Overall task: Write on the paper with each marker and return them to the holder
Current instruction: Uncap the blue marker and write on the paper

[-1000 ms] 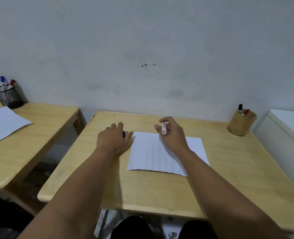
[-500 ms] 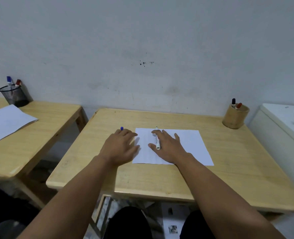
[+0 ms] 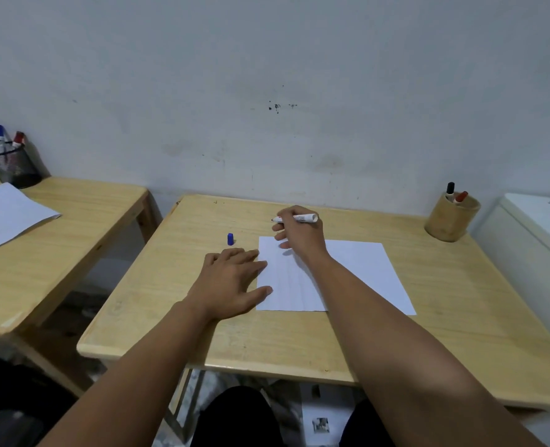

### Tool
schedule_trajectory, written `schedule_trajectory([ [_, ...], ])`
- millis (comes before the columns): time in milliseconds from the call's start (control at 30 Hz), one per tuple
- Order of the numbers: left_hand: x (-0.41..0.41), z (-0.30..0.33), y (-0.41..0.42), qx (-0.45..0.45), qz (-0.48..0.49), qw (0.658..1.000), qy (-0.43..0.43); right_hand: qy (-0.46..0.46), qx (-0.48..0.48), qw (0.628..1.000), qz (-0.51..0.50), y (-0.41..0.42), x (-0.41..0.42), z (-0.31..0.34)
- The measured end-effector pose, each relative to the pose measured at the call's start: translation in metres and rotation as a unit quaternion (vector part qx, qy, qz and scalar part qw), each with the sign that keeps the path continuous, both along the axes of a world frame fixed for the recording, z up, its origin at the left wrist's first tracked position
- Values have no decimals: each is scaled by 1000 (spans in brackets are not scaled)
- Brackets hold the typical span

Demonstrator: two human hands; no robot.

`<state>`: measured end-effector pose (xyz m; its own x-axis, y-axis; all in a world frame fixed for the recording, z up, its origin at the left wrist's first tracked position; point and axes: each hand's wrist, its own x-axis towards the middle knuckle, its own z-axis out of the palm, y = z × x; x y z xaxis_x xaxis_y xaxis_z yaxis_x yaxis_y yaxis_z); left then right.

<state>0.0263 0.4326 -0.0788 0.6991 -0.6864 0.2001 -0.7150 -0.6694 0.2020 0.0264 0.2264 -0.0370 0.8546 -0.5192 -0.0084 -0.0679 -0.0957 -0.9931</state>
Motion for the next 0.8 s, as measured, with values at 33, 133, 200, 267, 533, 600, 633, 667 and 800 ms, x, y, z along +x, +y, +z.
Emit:
schedule_trajectory([
  [33, 0, -1, 0, 0, -1, 1000, -3, 7, 10, 1000, 6, 3, 4, -5],
  [133, 1, -2, 1, -3, 0, 1000, -4, 13, 17, 1000, -6, 13, 14, -17],
  [200, 1, -2, 1, -1, -4, 1000, -5, 17, 1, 1000, -17, 18, 18, -25],
  [267, 1, -4, 2, 3, -3, 1000, -9, 17, -11, 1000, -19, 21, 19, -31],
  [533, -3, -11, 5, 29, 52, 998, 26, 11, -10, 1000, -27, 21, 20, -39],
  [600, -4, -12, 4, 33, 61, 997, 32, 10, -23, 999, -30, 20, 20, -41],
  [633, -4, -13, 4, 31, 65, 997, 33, 8, -27, 999, -30, 20, 20, -42],
  [667, -3, -13, 4, 29, 68, 997, 32, 6, -30, 999, -30, 19, 20, -43],
  [800, -2, -13, 4, 22, 74, 997, 27, 4, -42, 999, -26, 20, 21, -44],
])
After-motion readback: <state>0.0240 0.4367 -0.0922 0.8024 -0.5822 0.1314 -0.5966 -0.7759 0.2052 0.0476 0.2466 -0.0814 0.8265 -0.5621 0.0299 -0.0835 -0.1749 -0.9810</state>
